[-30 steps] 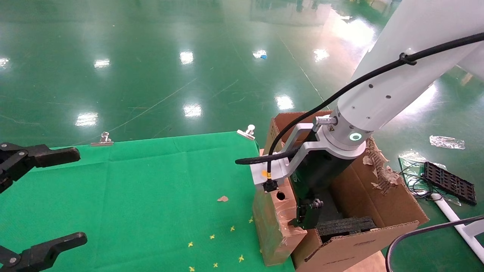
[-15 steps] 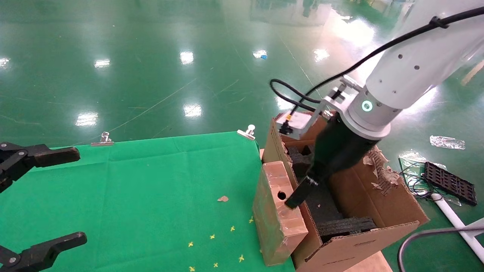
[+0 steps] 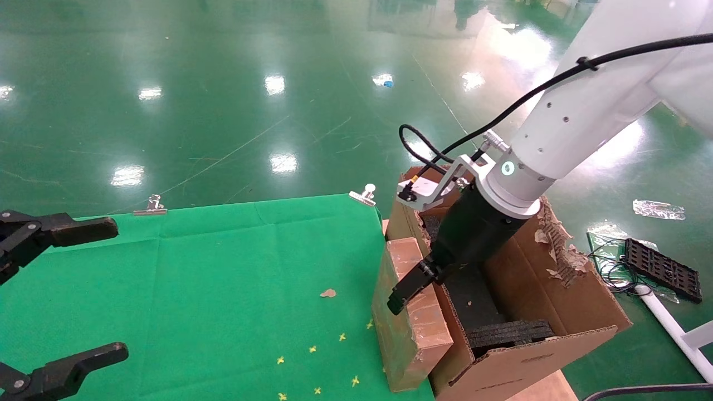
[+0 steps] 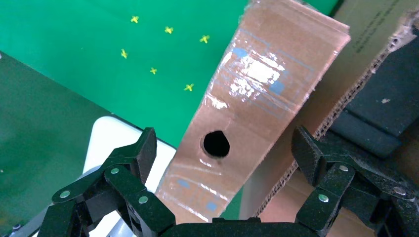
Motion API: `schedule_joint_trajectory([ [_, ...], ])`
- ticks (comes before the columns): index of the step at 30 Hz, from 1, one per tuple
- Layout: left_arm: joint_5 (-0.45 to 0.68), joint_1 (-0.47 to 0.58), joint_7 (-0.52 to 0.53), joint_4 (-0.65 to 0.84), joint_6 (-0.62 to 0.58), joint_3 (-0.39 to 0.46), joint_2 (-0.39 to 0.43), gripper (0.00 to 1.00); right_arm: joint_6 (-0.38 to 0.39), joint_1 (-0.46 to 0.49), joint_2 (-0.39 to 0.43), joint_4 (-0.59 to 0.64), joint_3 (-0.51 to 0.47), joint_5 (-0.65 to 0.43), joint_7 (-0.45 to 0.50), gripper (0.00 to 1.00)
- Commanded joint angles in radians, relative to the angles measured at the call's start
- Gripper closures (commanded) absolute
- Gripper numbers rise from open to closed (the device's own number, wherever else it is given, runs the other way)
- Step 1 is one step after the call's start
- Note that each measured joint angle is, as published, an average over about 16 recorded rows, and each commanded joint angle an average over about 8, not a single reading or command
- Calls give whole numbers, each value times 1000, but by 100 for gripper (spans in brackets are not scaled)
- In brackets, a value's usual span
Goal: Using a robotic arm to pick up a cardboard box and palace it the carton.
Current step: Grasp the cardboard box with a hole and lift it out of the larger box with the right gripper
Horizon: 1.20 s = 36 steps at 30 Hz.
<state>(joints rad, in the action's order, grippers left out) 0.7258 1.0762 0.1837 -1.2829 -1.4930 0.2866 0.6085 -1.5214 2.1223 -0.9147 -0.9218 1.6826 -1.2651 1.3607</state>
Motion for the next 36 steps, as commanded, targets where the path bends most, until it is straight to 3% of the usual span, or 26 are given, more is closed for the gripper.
schedule_joint_trajectory([
  [1, 0, 0, 0, 0, 0, 0, 0, 6, 4, -13, -11, 22, 2, 2, -5, 34],
  [3, 0, 0, 0, 0, 0, 0, 0, 23, 2, -17, -21, 28, 6, -1, -9, 59],
  [6, 0, 0, 0, 0, 0, 0, 0, 59, -2, -22, -32, 32, 11, -6, -10, 95],
  [8, 0, 0, 0, 0, 0, 1, 0, 83, -5, -24, -37, 32, 15, -9, -9, 100],
  [11, -1, 0, 0, 0, 0, 1, 0, 99, -8, -28, -42, 29, 21, -13, -7, 100],
  [36, -2, 1, -1, 0, 1, 2, -1, 100, -11, -26, -36, -3, 41, -23, -16, 100],
])
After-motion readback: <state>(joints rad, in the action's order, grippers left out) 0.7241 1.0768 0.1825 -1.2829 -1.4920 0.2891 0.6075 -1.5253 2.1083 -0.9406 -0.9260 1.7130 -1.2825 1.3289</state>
